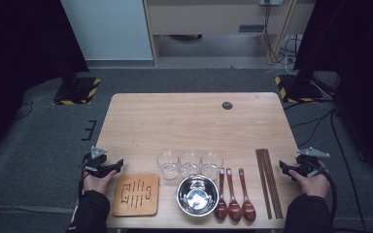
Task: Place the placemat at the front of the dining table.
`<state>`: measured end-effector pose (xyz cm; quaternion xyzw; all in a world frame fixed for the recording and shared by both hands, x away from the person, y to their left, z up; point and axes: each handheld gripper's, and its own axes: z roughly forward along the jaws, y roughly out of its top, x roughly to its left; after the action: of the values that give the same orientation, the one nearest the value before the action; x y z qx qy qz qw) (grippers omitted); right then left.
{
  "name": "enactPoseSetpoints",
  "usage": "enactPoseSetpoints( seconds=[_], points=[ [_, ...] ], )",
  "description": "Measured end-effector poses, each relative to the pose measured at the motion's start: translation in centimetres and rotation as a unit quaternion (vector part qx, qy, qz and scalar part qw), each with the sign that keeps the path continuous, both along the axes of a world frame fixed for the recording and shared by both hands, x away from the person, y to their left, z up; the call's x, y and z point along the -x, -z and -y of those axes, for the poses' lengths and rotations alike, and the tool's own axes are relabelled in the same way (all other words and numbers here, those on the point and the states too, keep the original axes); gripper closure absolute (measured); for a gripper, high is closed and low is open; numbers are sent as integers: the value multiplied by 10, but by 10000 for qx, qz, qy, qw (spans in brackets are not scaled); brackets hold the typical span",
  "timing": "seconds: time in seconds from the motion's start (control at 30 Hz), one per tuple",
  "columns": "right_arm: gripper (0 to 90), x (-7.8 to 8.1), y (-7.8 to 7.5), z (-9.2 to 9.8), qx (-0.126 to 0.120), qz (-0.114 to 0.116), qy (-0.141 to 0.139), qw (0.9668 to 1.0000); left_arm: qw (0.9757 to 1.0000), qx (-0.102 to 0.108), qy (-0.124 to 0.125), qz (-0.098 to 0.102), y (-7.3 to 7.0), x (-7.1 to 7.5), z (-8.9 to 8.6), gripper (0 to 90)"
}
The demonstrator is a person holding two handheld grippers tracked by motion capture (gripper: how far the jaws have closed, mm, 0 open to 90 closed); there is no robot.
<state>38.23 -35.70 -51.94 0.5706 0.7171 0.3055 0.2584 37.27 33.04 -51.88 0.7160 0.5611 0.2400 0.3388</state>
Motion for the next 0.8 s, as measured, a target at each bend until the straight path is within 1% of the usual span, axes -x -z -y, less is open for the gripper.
enactPoseSetpoints(
  seconds=[0.03, 0.1, 0.13, 0.17, 0.2, 0.23, 0.27, 0.3, 0.33, 0.37, 0.4, 0.43, 0.57, 0.6, 0.63, 0.67, 0.73, 0.77, 0.8],
  points=[
    [214, 0, 0, 0, 0, 0, 0, 10000, 10000, 0, 0, 0, 0, 0, 0, 254],
    [214, 2, -6, 0, -38, 110, 23, 9999, 9999, 75, 81, 89, -5, 5, 1, 257],
    [215, 3, -8, -1, -50, 197, 32, 9998, 9998, 77, 127, 126, -7, 8, 2, 258],
    [214, 3, -11, -1, -86, 233, 31, 9997, 9997, 105, 164, 161, -10, 10, 3, 257],
    [214, 5, -16, -2, -108, 342, -3, 9994, 9993, 181, 233, 247, -15, 14, 5, 253],
    [214, 5, -16, -2, -108, 342, -3, 9994, 9993, 181, 233, 247, -15, 14, 5, 249],
    [214, 7, -21, -3, -124, 417, -39, 9990, 9989, 221, 270, 327, -20, 17, 7, 248],
    [214, 7, -21, -3, -124, 417, -39, 9990, 9989, 221, 270, 327, -20, 17, 7, 244],
    [212, 9, -26, -5, -169, 508, -62, 9985, 9983, 272, 334, 393, -25, 20, 10, 240],
    [212, 9, -26, -5, -169, 508, -62, 9985, 9983, 272, 334, 393, -25, 20, 10, 240],
    [212, 10, -31, -7, -194, 593, -77, 9980, 9980, 295, 363, 430, -27, 22, 11, 241],
    [210, 10, -31, -7, -194, 593, -77, 9980, 9976, 280, 391, 495, -29, 23, 12, 241],
    [206, 10, -44, -15, -226, 757, -182, 9967, 9963, 317, 466, 642, -37, 29, 17, 241],
    [206, 10, -47, -17, -220, 823, -209, 9961, 9956, 364, 512, 690, -40, 31, 20, 241],
    [206, 10, -50, -20, -240, 853, -227, 9958, 9953, 373, 529, 715, -42, 32, 21, 241],
    [206, 10, -50, -20, -240, 853, -227, 9958, 9953, 373, 529, 715, -42, 32, 21, 241],
    [206, 10, -56, -24, -279, 960, -275, 9946, 9949, 376, 556, 758, -44, 34, 22, 241],
    [206, 10, -62, -29, -277, 1030, -333, 9937, 9944, 395, 591, 778, -45, 35, 24, 241],
    [206, 10, -62, -29, -277, 1030, -333, 9937, 9944, 395, 591, 778, -45, 35, 24, 241]
  ],
)
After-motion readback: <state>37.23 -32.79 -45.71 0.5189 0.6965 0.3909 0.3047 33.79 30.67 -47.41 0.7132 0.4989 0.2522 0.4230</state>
